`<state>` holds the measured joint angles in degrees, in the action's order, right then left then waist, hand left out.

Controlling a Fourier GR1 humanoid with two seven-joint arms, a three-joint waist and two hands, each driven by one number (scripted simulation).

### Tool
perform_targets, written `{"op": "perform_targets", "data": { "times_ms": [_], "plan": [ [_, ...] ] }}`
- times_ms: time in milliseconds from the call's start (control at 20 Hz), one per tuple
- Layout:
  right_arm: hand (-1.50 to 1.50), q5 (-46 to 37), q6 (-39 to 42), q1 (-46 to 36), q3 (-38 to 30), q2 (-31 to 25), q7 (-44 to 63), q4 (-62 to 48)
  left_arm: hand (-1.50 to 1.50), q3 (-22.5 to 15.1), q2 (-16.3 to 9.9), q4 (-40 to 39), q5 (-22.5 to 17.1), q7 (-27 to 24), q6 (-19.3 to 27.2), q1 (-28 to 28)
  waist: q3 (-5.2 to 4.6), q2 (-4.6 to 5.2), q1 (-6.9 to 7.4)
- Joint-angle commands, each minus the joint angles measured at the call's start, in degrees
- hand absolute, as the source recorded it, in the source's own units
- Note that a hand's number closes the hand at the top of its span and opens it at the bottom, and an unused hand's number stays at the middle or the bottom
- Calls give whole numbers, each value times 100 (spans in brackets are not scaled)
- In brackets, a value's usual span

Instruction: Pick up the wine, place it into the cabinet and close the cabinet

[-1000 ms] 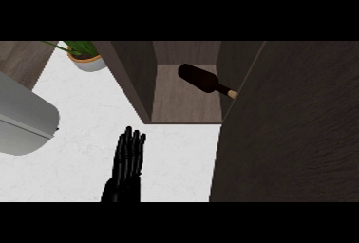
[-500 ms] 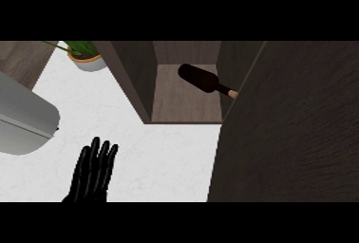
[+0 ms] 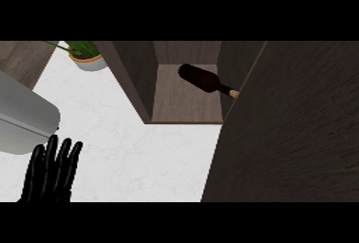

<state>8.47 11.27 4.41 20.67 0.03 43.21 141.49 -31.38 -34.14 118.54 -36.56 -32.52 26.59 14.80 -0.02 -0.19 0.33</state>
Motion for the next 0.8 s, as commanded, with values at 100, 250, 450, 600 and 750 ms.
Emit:
{"op": "perform_targets", "data": {
  "times_ms": [100,250,450,600,750],
  "plan": [
    [150,212,256,211,1146,-130,356,837,-150,777,-331,197,-438,-109,-392,472,-5,-28,20],
    [150,-132,74,40,1800,-3,600,955,-150,1244,-426,-93,-799,-73,-875,442,-9,-22,-27],
    [150,-742,-312,80,2616,-3,424,823,-150,1854,-727,115,-1112,228,-1036,638,-5,-34,-44],
    [150,-946,-886,-495,2911,-3,181,204,-150,2181,-793,-147,-1241,-20,-1659,997,-9,-16,20],
    [150,-1297,-1308,-355,3523,-7,-8,150,-150,2426,-861,-542,-1442,194,-1831,625,-16,-30,-85]
  ]
}}
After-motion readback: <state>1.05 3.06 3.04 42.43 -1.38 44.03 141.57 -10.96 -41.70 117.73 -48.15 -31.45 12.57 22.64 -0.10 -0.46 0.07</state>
